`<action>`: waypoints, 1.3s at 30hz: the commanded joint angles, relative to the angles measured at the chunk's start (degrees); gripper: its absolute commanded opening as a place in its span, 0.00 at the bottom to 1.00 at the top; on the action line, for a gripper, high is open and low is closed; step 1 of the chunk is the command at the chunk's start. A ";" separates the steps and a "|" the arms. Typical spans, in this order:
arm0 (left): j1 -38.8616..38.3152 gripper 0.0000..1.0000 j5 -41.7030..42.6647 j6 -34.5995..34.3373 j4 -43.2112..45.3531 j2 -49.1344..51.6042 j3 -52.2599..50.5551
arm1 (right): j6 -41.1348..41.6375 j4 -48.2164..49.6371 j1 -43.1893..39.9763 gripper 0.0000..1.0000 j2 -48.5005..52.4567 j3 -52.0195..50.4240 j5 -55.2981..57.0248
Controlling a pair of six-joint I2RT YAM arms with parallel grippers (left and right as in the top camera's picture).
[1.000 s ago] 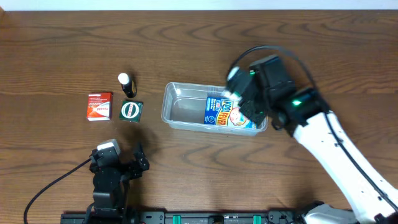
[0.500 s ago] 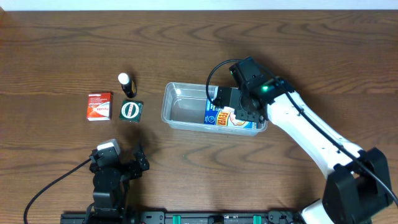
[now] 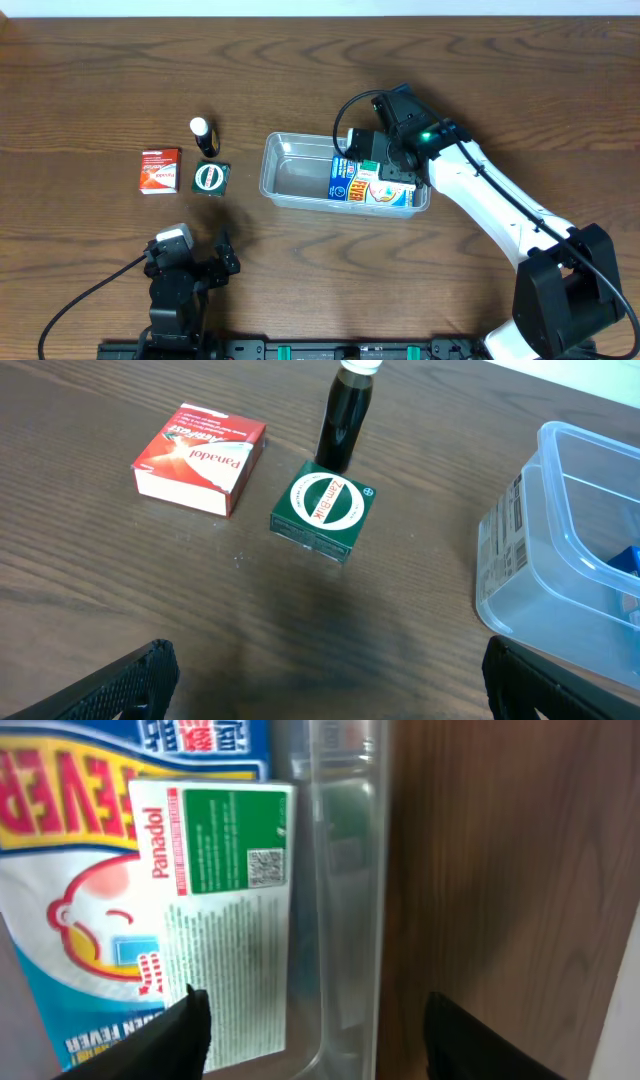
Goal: Pack container
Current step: 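Lower the white-green box into the container beside the blue box, then open the right gripper and retract it to the right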
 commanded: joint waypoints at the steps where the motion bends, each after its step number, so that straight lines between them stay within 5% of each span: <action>1: 0.24 0.98 -0.07 0.74 0.07 0.02 -0.85 | 8.94 0.33 0.33 0.68 -2.75 1.75 1.11; 7: 0.24 0.98 -0.07 0.72 0.07 0.02 -0.87 | 41.68 -1.09 0.35 0.67 -9.94 2.25 0.76; 13: 0.24 0.98 -0.07 0.74 0.07 0.02 -0.87 | 71.23 -14.27 -2.89 0.34 -11.34 1.88 0.28; 16: 0.24 0.98 -0.07 0.74 0.07 0.02 -0.85 | 83.23 -20.70 -5.84 0.56 -9.49 0.22 -0.39; 22: 0.24 0.98 -0.07 0.72 0.07 0.02 -0.87 | 83.97 -18.53 -7.58 0.64 -6.40 -1.18 -5.16; 39: 0.24 0.98 -0.07 0.74 0.04 0.02 -0.85 | 83.52 -15.98 -12.11 0.30 2.47 -1.20 -2.47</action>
